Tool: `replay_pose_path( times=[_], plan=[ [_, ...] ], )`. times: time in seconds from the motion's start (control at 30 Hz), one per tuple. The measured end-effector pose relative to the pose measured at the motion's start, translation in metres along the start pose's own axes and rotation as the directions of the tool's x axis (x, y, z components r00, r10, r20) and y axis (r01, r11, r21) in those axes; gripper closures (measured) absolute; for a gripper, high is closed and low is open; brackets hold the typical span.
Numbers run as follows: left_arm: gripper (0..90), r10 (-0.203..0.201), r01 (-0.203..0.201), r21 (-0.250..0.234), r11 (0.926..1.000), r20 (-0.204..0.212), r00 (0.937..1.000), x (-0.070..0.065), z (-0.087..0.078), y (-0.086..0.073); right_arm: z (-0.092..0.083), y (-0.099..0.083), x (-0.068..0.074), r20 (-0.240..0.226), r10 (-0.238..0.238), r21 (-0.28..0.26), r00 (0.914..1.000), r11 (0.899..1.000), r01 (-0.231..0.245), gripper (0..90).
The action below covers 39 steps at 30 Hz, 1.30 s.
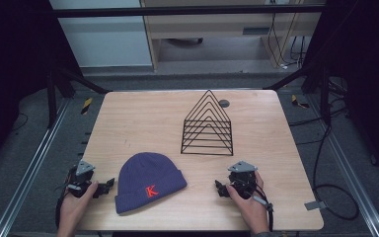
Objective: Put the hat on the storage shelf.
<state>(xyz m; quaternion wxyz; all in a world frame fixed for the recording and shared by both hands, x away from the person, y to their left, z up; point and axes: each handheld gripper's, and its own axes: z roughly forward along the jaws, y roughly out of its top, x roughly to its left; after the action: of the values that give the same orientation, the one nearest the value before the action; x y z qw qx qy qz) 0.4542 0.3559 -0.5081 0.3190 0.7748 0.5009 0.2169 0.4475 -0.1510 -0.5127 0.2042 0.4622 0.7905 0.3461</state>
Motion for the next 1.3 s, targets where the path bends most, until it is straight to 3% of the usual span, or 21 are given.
replay_pose_path(
  times=[0.17, 0.23, 0.33, 0.37, 0.43, 0.53, 0.63, 0.73, 0.8, 0.9, 1.03, 1.3],
  plan=[
    [0.4, 0.004, -0.004, -0.01, 0.9999, 0.013, 0.9999, 0.0, 0.001, 0.002, 0.0, 0.0, 0.001, 0.006, 0.004, -0.001, 1.0, 1.0, -0.004, 7.1],
    [6.8, 0.003, -0.003, -0.011, 0.9999, 0.024, 0.9997, 0.001, 0.0, 0.004, 0.0, 0.0, 0.001, 0.008, 0.004, -0.002, 1.0, 1.0, -0.004, 7.2],
    [7.3, 0.005, -0.004, -0.027, 0.9996, 0.052, 0.9986, -0.002, -0.007, 0.015, 0.0, 0.0, 0.001, 0.011, 0.006, -0.002, 0.9999, 1.0, -0.006, 7.2],
    [7.7, 0.026, -0.024, -0.034, 0.9991, 0.066, 0.9975, -0.006, -0.012, 0.027, 0.0, 0.0, 0.002, 0.013, 0.01, -0.002, 0.9999, 1.0, -0.01, 7.3],
    [8.2, 0.04, -0.037, -0.029, 0.9989, 0.081, 0.9959, -0.009, -0.014, 0.036, -0.001, 0.0, 0.002, 0.016, 0.015, -0.002, 0.9998, 1.0, -0.015, 7.4],
    [10.7, 0.051, -0.052, 0.012, 0.9986, 0.087, 0.9949, -0.016, -0.011, 0.057, 0.0, 0.0, 0.002, 0.018, 0.016, -0.002, 0.9997, 1.0, -0.016, 7.3],
    [14.9, 0.042, -0.046, 0.036, 0.9983, 0.109, 0.9931, -0.019, -0.007, 0.064, -0.001, 0.0, 0.003, 0.017, 0.014, -0.002, 0.9997, 1.0, -0.014, 7.4],
    [20.3, 0.058, -0.068, 0.091, 0.9935, 0.114, 0.9918, -0.026, 0.001, 0.074, -0.001, 0.0, 0.003, 0.017, 0.014, -0.002, 0.9998, 1.0, -0.014, 7.4],
    [21.3, 0.06, -0.072, 0.1, 0.9923, 0.121, 0.9909, -0.028, 0.004, 0.076, -0.001, 0.0, 0.003, 0.017, 0.014, -0.002, 0.9998, 1.0, -0.014, 7.4],
    [30.4, 0.05, -0.069, 0.142, 0.9875, 0.128, 0.9905, -0.031, 0.011, 0.081, -0.001, 0.0, 0.003, 0.017, 0.014, -0.002, 0.9998, 1.0, -0.014, 7.4],
    [38.3, 0.045, -0.067, 0.159, 0.9849, 0.137, 0.9895, -0.036, 0.014, 0.083, -0.001, 0.0, 0.003, 0.017, 0.014, -0.002, 0.9997, 1.0, -0.014, 7.4],
    [46.8, 0.072, -0.102, 0.227, 0.9685, 0.138, 0.9878, -0.046, 0.024, 0.084, -0.001, 0.0, 0.003, 0.013, 0.018, -0.002, 0.9998, 1.0, -0.018, 7.4]
  ],
)
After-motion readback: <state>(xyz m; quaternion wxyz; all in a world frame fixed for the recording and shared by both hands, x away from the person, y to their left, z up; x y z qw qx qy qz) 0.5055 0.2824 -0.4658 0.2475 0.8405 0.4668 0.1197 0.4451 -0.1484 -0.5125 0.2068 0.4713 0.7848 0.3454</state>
